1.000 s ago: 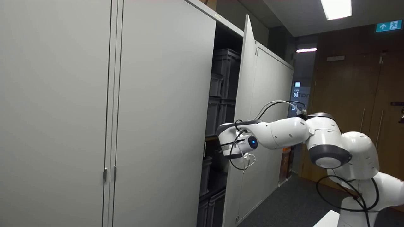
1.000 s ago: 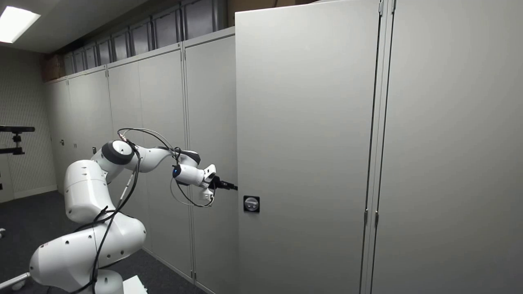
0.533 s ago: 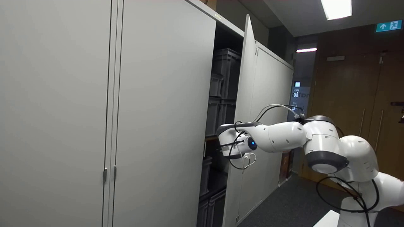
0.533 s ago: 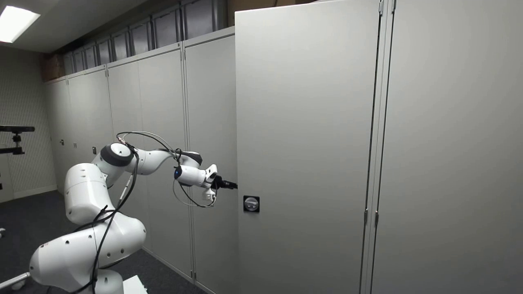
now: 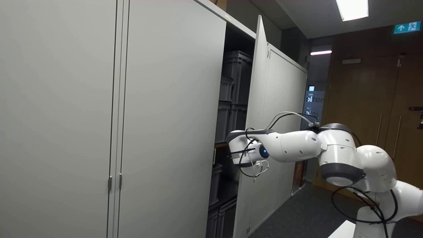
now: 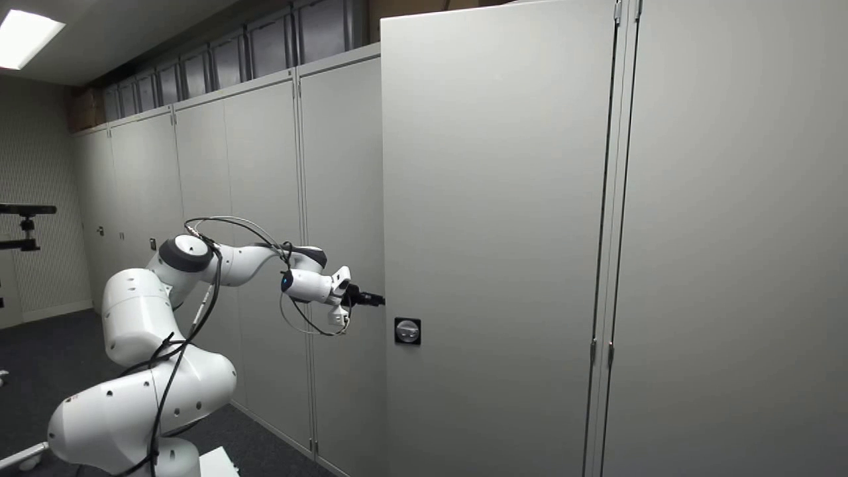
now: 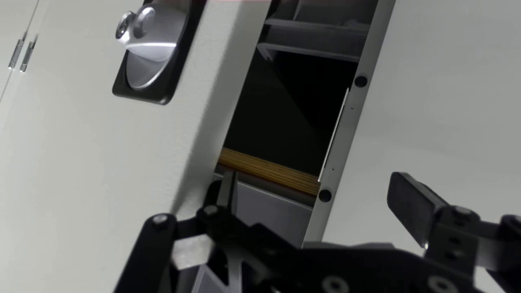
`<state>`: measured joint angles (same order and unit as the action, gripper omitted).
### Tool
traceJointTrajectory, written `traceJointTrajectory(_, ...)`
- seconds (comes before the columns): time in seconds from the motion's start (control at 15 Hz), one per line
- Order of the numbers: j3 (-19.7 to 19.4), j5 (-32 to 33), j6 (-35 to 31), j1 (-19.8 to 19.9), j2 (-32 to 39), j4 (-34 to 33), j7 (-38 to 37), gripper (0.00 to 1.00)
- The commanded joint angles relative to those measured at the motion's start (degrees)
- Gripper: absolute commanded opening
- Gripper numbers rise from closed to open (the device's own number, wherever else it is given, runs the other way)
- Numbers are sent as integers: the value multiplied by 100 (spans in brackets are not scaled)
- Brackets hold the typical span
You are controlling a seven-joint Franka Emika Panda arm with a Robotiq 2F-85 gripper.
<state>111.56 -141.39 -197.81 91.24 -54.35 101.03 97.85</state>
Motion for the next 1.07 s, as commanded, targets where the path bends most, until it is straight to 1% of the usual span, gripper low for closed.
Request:
traceJointTrajectory(0.0,-282,-372,-3,-174,-51,44,344,100)
traceJointTrajectory(0.73,-398,-1043,0,-204,9,199,730,100)
traceJointTrajectory(0.8,-333,-765,0,-189,60,290,437,100)
traceJointTrajectory(1.0,-362,-764,-1,-232,45,477,337,100)
